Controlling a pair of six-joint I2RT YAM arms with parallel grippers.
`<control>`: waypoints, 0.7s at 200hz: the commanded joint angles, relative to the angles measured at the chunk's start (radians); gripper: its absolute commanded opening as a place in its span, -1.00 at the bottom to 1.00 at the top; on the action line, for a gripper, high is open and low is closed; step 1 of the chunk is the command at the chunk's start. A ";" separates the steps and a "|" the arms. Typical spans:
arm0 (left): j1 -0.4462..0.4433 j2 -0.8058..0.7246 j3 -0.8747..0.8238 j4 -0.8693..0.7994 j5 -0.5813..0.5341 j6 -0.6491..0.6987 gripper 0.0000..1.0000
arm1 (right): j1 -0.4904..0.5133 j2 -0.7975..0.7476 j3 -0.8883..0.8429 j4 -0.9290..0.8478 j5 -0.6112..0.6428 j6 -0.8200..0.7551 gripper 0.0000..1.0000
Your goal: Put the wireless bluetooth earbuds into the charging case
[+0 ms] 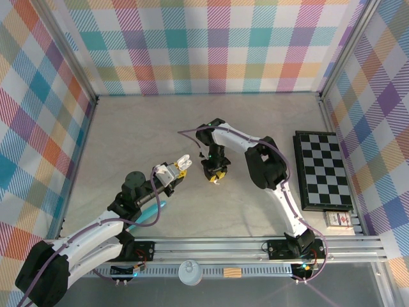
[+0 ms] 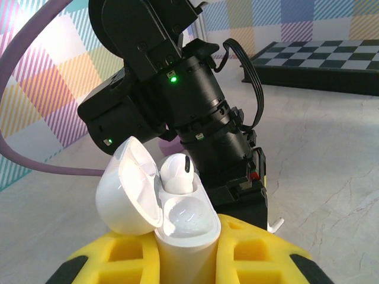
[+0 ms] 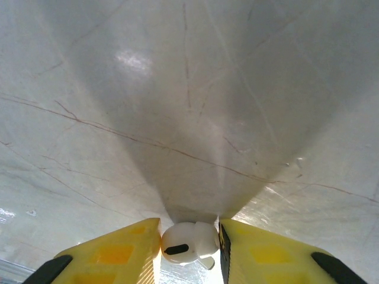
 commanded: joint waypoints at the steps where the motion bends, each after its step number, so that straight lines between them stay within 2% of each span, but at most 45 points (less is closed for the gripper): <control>1: 0.009 -0.011 0.032 0.010 0.009 0.019 -1.00 | 0.014 0.038 0.009 -0.032 -0.016 -0.013 -0.38; 49: 0.009 -0.009 0.031 0.008 0.005 0.019 -1.00 | 0.014 0.029 -0.001 -0.020 -0.015 0.005 -0.51; 83: 0.009 0.001 0.034 0.000 0.013 0.025 -1.00 | 0.010 -0.031 -0.004 0.004 -0.008 0.042 -0.49; 140: 0.002 0.042 0.042 0.042 0.014 0.025 -1.00 | -0.034 -0.251 -0.130 0.120 0.015 0.153 -0.49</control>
